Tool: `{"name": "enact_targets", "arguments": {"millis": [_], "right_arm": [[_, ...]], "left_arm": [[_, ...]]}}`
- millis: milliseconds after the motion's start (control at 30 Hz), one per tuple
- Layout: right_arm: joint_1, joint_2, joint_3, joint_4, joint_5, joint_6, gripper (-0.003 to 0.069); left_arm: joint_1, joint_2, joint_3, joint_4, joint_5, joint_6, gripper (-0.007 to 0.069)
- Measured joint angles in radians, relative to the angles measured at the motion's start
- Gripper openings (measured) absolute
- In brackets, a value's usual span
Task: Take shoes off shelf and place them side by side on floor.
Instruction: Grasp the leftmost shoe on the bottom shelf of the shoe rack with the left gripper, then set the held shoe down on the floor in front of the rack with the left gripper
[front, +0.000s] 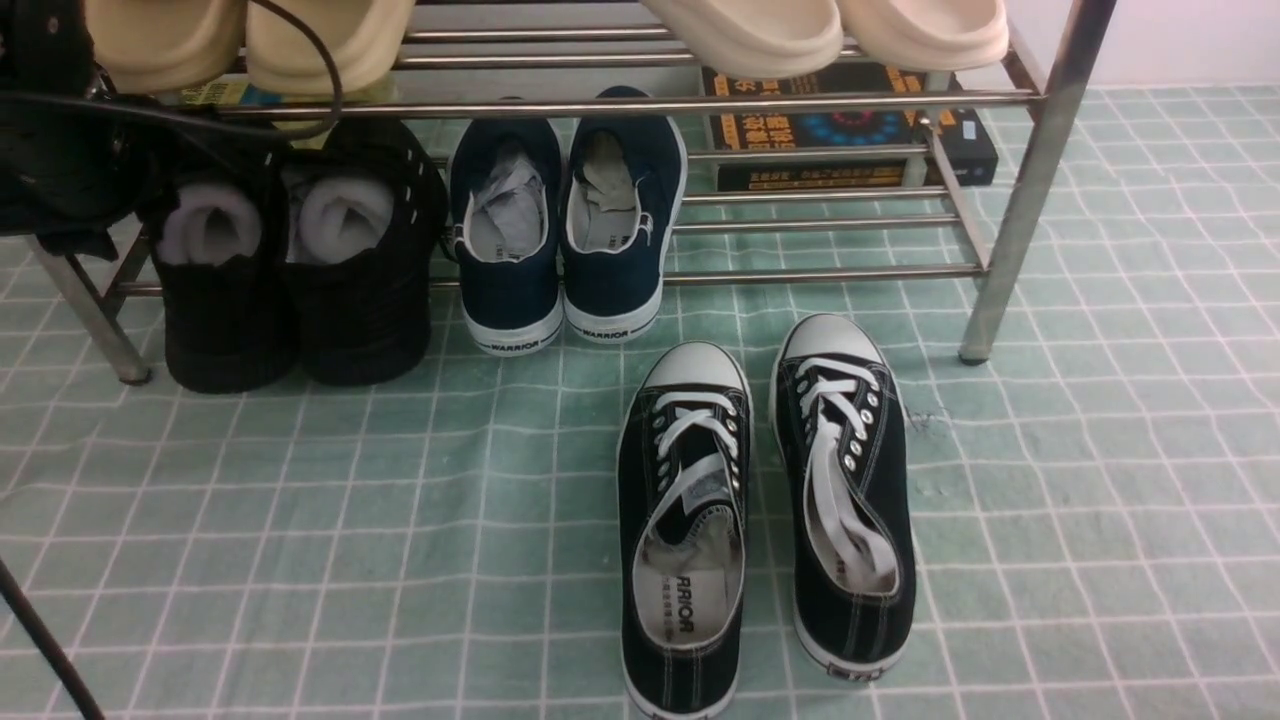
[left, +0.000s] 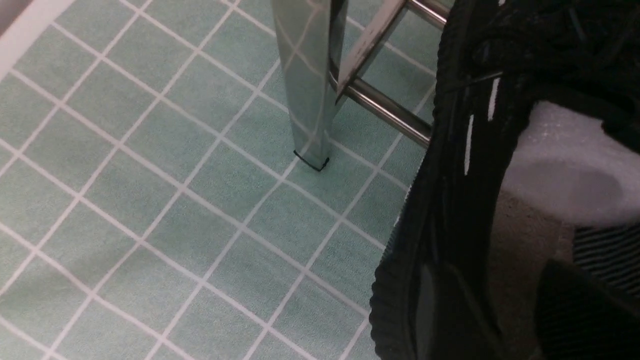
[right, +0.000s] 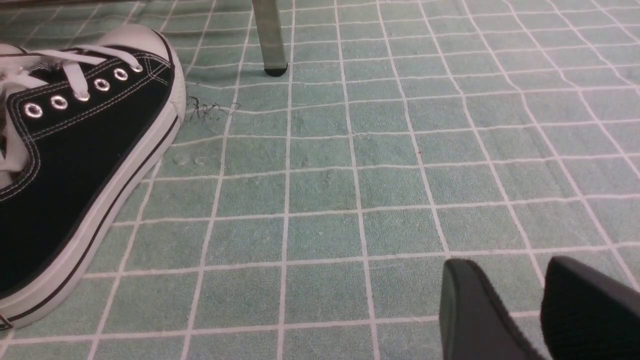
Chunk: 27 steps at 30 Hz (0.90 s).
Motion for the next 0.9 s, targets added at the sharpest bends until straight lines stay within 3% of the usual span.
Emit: {"name": "enact_targets", "arguments": {"millis": [167, 367, 500, 633, 733, 900], "right_arm": [[0.000, 0.000, 0.000, 0.000, 0.000, 0.000, 0.0237], [0.000, 0.000, 0.000, 0.000, 0.000, 0.000, 0.0237], [0.000, 0.000, 0.000, 0.000, 0.000, 0.000, 0.0237], [0.000, 0.000, 0.000, 0.000, 0.000, 0.000, 0.0237], [0.000, 0.000, 0.000, 0.000, 0.000, 0.000, 0.0237], [0.000, 0.000, 0.000, 0.000, 0.000, 0.000, 0.0237]], "left_arm": [[0.000, 0.056, -0.002, 0.048, -0.007, -0.019, 0.0412], [0.000, 0.103, -0.002, 0.052, -0.027, -0.026, 0.0421], [0.000, 0.132, -0.002, 0.053, -0.052, -0.037, 0.0331], [0.000, 0.139, -0.003, 0.032, -0.024, -0.001, 0.0058], [0.000, 0.114, -0.003, -0.005, 0.017, 0.067, 0.0014], [0.000, -0.029, -0.003, -0.058, 0.178, 0.195, 0.0011]]}}
